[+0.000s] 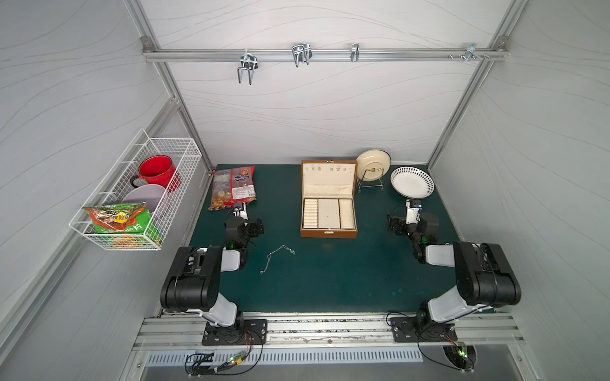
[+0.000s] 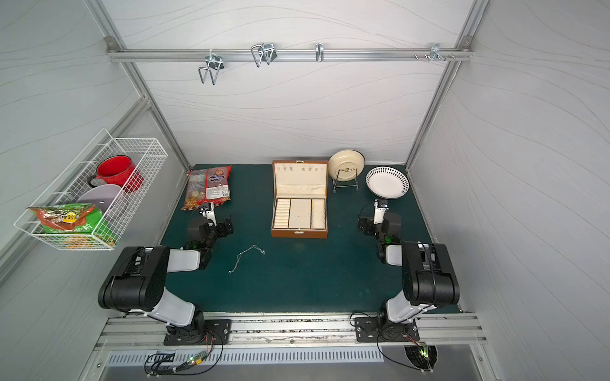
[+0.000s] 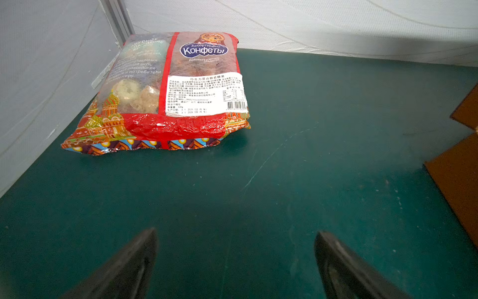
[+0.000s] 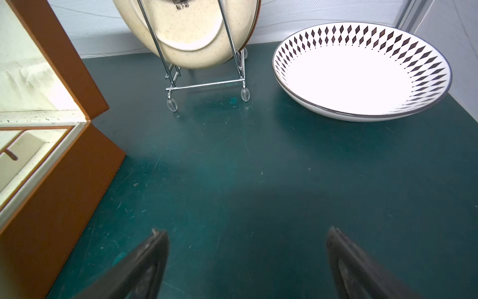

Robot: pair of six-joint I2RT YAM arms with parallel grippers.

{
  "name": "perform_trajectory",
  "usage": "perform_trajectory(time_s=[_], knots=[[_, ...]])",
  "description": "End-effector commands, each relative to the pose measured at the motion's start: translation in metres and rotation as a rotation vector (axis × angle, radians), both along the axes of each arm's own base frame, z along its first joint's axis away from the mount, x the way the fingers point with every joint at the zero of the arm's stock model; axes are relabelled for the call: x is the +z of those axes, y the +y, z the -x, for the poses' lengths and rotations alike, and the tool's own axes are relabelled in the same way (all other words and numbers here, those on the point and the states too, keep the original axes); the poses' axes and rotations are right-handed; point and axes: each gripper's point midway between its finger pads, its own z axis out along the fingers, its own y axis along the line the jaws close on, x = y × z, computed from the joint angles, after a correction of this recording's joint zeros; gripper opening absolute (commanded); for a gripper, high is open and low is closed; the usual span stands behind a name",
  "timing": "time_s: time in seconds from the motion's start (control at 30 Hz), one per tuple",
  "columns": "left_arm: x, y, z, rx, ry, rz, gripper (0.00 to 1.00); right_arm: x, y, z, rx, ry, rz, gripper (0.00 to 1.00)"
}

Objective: Put jewelry chain into jewelry box
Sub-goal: Move the jewelry box to the center of the board.

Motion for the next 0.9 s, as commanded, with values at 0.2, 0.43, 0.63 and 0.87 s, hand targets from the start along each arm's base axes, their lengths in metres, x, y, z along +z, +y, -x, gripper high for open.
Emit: perform_trajectory(time_s=[0.2,0.43,0.63,0.87], knots=[[0.015,-0.001,-0.009,-0.008,-0.053,-0.011,1.00,0.003,-0.003,-0.004,-0.013,-0.005,0.000,0.99],[0.016,-0.001,-0.010,-0.009,-0.056,-0.011,1.00,0.002,-0.003,-0.004,-0.012,-0.002,-0.003,0.99],[0.015,-0.001,-0.009,-0.010,-0.052,-0.010,1.00,0.003,-0.004,-0.004,-0.015,-0.005,0.001,0.99],[0.044,0.000,-0.015,-0.003,-0.064,-0.024,1.00,0.013,-0.024,0.000,-0.181,0.072,0.063,0.99]])
